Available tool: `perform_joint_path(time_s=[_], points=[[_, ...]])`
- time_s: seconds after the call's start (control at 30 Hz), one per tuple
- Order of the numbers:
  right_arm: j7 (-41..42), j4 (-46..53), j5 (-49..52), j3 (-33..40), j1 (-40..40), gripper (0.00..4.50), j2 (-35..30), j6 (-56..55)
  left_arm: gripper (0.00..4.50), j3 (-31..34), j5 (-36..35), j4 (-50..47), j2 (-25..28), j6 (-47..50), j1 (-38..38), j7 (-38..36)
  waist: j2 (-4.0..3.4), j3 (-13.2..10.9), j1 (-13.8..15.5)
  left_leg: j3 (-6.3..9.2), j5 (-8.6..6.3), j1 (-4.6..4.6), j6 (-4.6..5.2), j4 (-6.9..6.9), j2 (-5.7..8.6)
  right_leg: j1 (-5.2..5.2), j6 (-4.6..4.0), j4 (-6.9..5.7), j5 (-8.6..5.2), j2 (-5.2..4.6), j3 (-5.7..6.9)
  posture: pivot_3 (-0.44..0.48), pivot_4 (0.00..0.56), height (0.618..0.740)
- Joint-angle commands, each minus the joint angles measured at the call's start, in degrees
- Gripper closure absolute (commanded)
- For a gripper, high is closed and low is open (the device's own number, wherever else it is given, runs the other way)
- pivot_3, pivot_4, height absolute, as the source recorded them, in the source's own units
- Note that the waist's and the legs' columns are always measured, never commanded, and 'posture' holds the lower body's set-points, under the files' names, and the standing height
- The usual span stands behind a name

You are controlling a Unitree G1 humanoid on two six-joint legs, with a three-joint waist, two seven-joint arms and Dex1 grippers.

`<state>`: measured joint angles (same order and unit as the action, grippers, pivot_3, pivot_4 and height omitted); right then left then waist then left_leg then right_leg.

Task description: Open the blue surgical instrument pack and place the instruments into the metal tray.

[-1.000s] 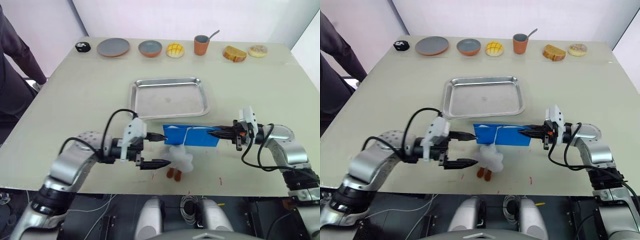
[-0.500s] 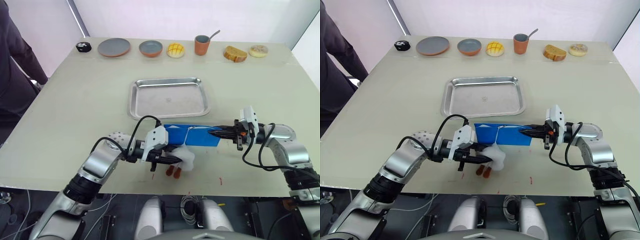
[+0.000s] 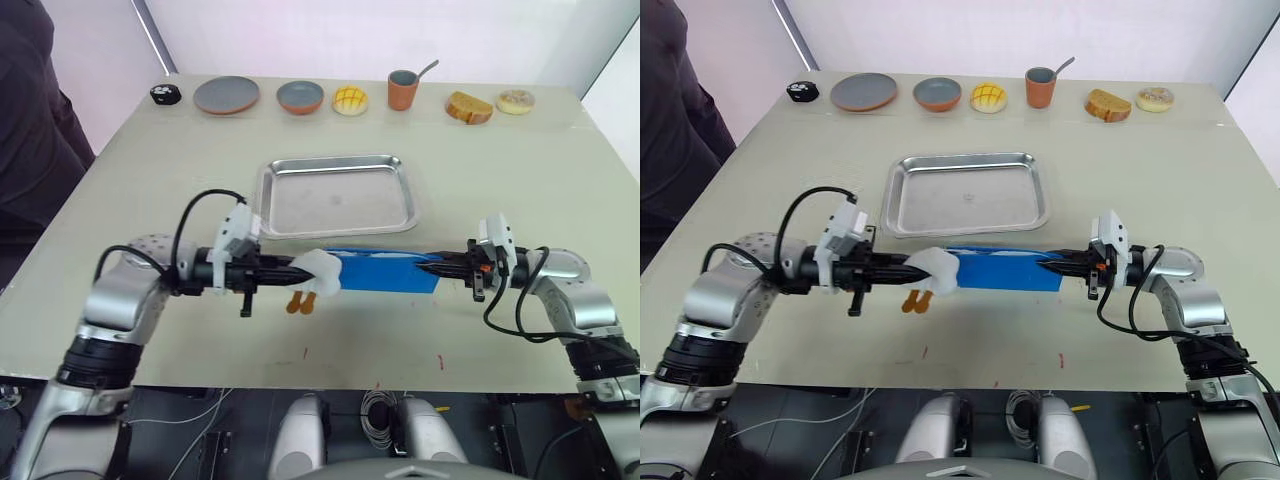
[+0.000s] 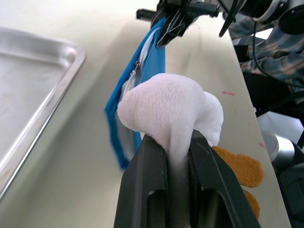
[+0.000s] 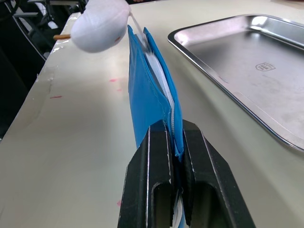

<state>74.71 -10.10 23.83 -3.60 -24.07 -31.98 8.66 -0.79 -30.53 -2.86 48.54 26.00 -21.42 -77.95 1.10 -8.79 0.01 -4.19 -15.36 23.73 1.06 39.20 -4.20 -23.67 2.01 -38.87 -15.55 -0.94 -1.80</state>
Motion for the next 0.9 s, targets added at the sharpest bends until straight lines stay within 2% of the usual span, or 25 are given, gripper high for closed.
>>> perform_joint_path(time_s=[0.03, 0.1, 0.3, 0.53, 0.73, 0.9], points=[[0.5, -1.2, -1.1, 0.1, -0.2, 4.50, -0.6, -1.1, 4.47, 1.8, 3.8, 6.6, 3.4, -3.8, 1.7, -1.3, -0.01, 0.0, -0.1, 0.00, 0.00, -0.01, 0.00, -0.01, 0.00, 0.00, 0.00, 0.00, 0.00, 0.00, 0.00, 0.000, 0.150, 0.740], [0.8, -1.9, -1.7, -0.1, -0.4, 4.50, -0.8, -1.9, 4.47, 0.7, 6.6, 8.6, 4.8, -7.0, 1.8, -2.0, 0.00, 0.0, -0.1, 0.00, 0.00, -0.01, 0.00, -0.01, 0.00, 0.00, 0.00, -0.01, 0.00, 0.00, 0.02, 0.000, 0.150, 0.740], [1.0, -2.5, -1.7, -0.1, -0.6, 4.50, -0.6, -2.2, 4.47, -0.7, 10.8, 11.5, 5.7, -8.6, 1.9, -2.1, 0.00, 0.0, 0.0, -0.02, 0.00, 0.00, 0.00, 0.00, 0.00, 0.00, 0.00, 0.00, 0.00, -0.02, 0.03, 0.000, 0.150, 0.740], [0.8, -1.8, -1.1, -0.1, -0.4, 4.50, -0.1, -1.7, 4.47, -8.0, 19.2, 17.7, 2.9, -14.1, 1.3, -1.0, -0.24, 0.2, 0.1, -0.05, 0.00, -0.02, 0.00, -0.01, 0.00, 0.01, 0.00, -0.01, 0.00, -0.02, 0.01, 0.000, 0.150, 0.740], [0.2, 1.4, 3.4, 2.2, -1.0, 4.50, 1.1, 2.2, 4.47, -10.3, 21.7, 21.7, 0.4, -16.3, -0.7, -1.1, -1.13, 0.7, 0.3, -0.16, -0.01, -0.09, 0.01, -0.01, 0.01, 0.04, 0.00, -0.02, 0.00, -0.02, -0.10, 0.000, 0.150, 0.740], [-1.5, 7.3, 13.5, 6.5, -1.6, 4.50, 2.2, 11.3, 4.47, -10.1, 22.4, 22.4, -0.4, -17.7, -0.9, -1.5, -1.32, 0.8, 0.8, -0.21, -0.01, -0.09, 0.01, -0.01, 0.01, 0.03, 0.01, -0.02, 0.00, -0.01, -0.17, 0.000, 0.150, 0.740]])
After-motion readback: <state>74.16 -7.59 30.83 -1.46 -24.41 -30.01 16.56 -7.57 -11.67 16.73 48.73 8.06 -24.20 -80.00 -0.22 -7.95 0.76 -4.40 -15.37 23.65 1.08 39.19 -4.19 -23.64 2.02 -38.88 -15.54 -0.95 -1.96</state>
